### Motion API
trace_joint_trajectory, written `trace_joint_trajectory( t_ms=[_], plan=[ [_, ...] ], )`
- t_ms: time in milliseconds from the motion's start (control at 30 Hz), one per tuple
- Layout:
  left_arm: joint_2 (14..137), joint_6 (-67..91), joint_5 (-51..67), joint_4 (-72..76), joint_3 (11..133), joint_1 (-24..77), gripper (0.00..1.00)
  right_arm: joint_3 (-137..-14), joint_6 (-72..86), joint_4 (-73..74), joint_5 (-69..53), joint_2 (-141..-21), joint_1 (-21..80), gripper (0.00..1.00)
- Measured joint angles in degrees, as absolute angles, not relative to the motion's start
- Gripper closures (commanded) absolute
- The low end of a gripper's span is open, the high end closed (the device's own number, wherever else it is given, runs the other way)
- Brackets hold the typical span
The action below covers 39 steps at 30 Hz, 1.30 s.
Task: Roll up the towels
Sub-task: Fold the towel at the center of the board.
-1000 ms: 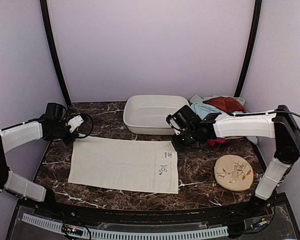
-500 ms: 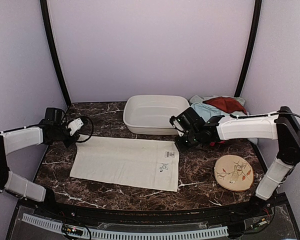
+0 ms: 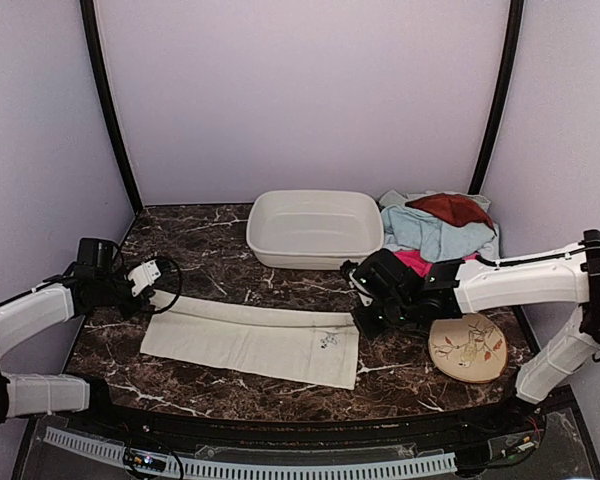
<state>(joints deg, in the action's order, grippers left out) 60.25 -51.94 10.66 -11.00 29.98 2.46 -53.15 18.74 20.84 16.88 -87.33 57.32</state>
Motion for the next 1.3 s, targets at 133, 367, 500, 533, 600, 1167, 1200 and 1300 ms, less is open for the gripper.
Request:
trace_joint_trajectory(
  t_ms=[133,367,500,533,600,1167,1200,1300],
  plan=[
    [58.61,-52.05,10.48,-11.35,28.86,2.46,1.0,-50.54,21.12,21.08,18.22,-83.77,60.1,1.0],
    [55.75,-52.12,10.48,-12.6,27.03,2.46,1.0,-47.7,24.8,21.82,19.64,-80.05,63.86,1.0],
    [52.62,-52.18,10.5,-13.91,25.56,2.46,1.0,-47.55,26.33,22.68,20.71,-80.16,66.65,1.0],
    [51.75,-52.31,10.5,-14.22,25.15,2.46,1.0,-47.55,26.57,22.76,20.88,-80.29,67.16,1.0],
    [50.13,-52.64,10.5,-15.03,24.38,2.46,1.0,-47.55,27.16,22.94,21.93,-81.1,68.84,1.0],
    [43.99,-57.56,9.58,-17.02,18.59,2.46,1.0,-47.53,34.06,26.28,28.69,-85.27,81.06,1.0],
    [43.99,-57.67,9.54,-17.06,18.57,2.46,1.0,-47.53,34.7,26.41,29.04,-85.71,81.8,1.0],
    [43.79,-57.8,9.41,-17.06,18.57,2.46,1.0,-47.51,36.25,26.89,29.87,-87.53,83.57,1.0]
  ],
)
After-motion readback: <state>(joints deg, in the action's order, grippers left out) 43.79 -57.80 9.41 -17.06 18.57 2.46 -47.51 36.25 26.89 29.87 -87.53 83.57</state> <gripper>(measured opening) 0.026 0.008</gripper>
